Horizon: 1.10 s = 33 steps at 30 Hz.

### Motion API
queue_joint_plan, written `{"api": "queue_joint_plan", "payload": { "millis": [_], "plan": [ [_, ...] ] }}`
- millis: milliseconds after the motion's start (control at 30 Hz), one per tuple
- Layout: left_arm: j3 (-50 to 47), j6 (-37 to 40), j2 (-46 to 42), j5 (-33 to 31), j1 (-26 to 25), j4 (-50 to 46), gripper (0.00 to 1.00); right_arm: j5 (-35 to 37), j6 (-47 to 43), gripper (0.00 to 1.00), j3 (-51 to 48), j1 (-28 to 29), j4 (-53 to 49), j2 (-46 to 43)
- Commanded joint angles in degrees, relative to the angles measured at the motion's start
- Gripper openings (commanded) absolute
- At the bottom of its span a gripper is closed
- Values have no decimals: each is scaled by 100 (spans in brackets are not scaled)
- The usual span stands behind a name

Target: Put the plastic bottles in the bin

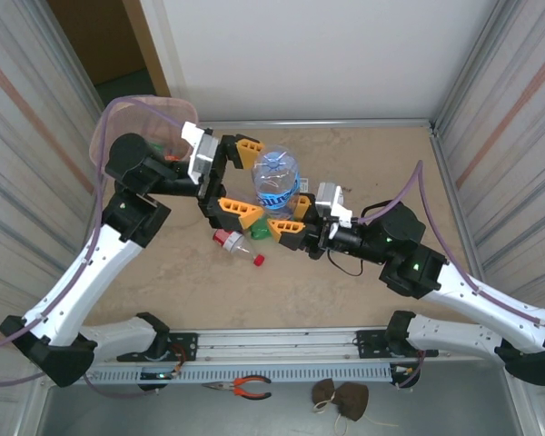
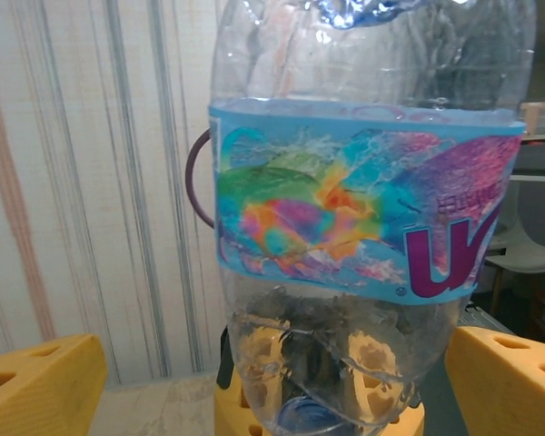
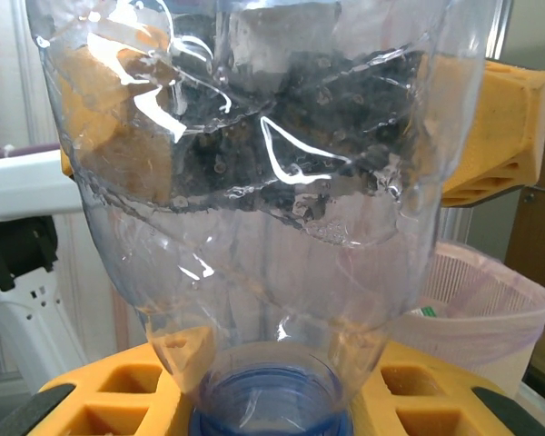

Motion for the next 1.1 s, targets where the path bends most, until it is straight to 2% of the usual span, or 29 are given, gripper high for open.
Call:
{"api": "queue_joint_plan", "payload": {
  "millis": [0, 233, 600, 800, 867, 1067],
  "plan": [
    [248, 286, 20, 126, -106, -135, 94, -161, -84, 34, 153, 23, 114, 6],
    [375, 337, -3, 200, -213, -142, 89, 51, -93, 34, 152, 31, 14, 6],
    [443, 365, -12, 219, -305, -179, 71, 151, -80, 33, 144, 30, -80, 19],
    [458, 391, -36, 221, -318, -205, 65, 173, -71, 34, 131, 40, -80, -3],
    [462, 428, -40, 211, -319, -243, 64, 192, -62, 37, 135, 35, -89, 2],
    [564, 1125, -145, -334, -314, -1104, 64, 342, -35, 64, 118, 57, -165, -48]
  ]
}}
